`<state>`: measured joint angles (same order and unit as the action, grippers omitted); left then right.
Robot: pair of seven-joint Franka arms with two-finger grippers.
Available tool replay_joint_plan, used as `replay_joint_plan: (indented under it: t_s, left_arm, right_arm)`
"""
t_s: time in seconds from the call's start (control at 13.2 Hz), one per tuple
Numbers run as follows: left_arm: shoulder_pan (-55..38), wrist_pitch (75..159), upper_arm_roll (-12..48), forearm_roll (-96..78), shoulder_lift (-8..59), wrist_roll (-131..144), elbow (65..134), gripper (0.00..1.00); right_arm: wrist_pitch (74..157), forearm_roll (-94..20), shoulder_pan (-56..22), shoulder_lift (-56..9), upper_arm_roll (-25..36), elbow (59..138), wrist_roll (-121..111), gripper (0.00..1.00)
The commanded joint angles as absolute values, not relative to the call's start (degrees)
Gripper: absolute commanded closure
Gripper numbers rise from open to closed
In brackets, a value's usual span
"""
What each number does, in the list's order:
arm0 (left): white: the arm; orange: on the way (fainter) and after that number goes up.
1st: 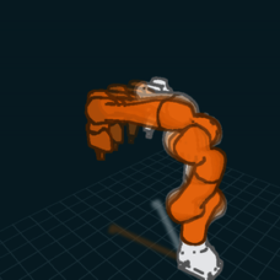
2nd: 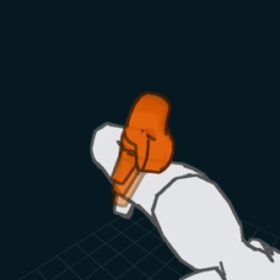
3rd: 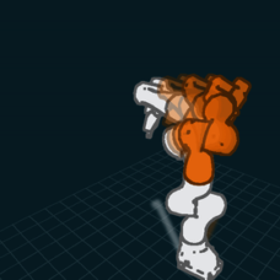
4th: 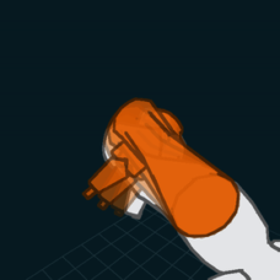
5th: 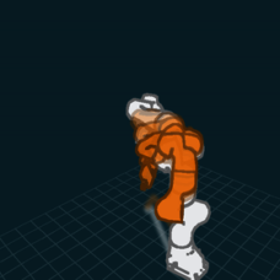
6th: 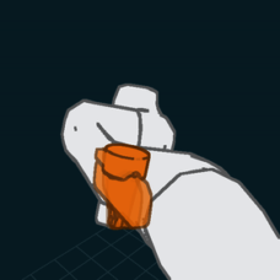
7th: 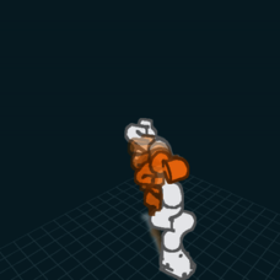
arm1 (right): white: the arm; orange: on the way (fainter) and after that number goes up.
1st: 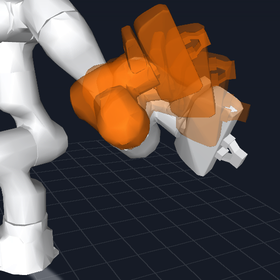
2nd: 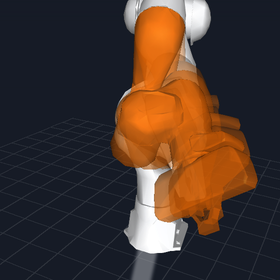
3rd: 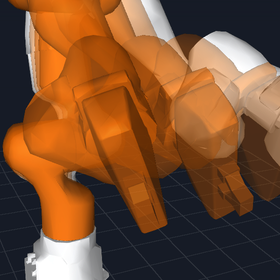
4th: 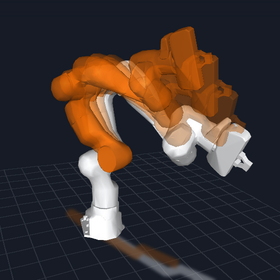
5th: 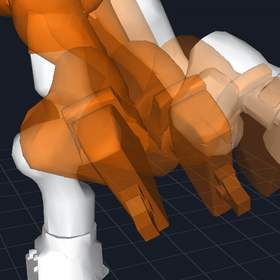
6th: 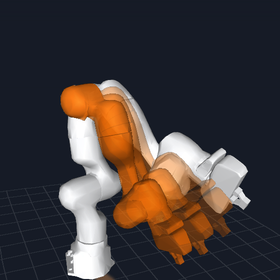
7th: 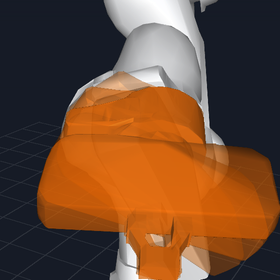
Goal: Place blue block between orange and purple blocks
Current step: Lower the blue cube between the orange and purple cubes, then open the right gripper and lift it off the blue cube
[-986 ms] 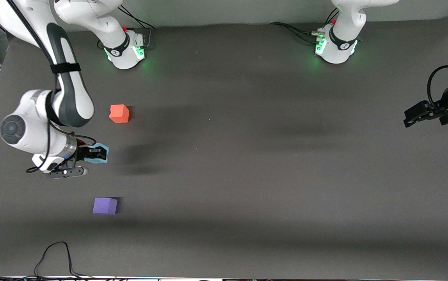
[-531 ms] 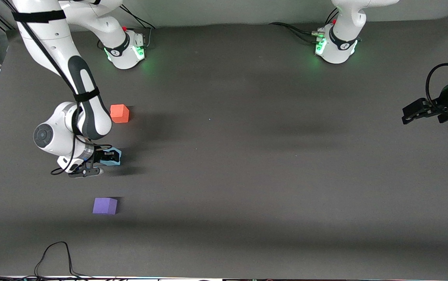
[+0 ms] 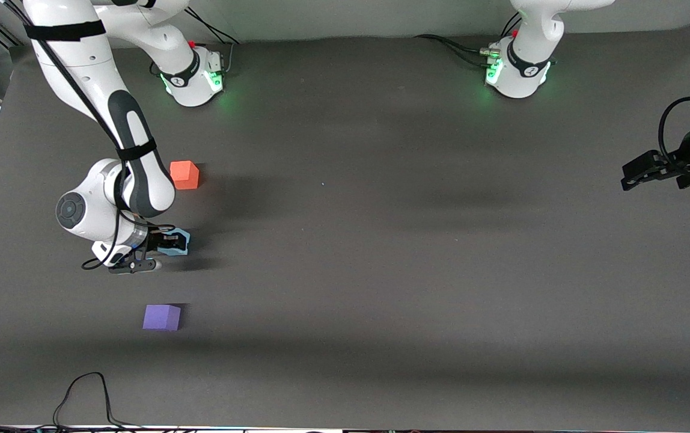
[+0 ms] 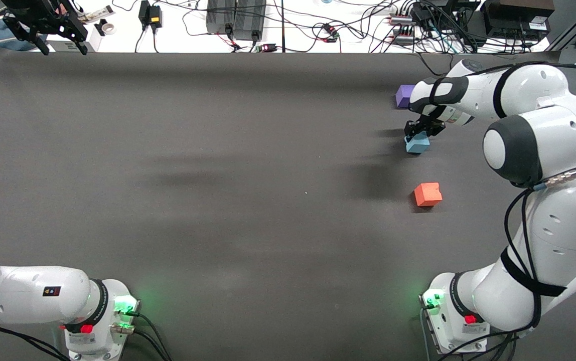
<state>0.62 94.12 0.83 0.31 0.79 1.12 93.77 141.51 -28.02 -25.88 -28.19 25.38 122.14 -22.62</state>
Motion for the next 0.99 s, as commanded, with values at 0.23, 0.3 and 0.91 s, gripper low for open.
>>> replay_joint_plan:
  t_s: [0.23,0.3,0.91]
  left_arm:
    - [0.7,92.37,0.88,0.53,0.53,0.44,92.64,0.0]
    - [0.7,92.37,0.88,0.53,0.53,0.53,92.64,0.0]
    - [0.7,91.76,0.97,0.53,0.53,0.7,92.64,0.0]
  right_arm:
    - [141.59,-29.79,-26.1,-28.57,25.4,121.82,-23.82,0.0]
    - [141.33,-29.79,-26.19,-28.3,25.4,121.82,-23.73,0.0]
    - [131.94,-26.56,-26.37,-15.32,25.84,119.89,-23.64,0.0]
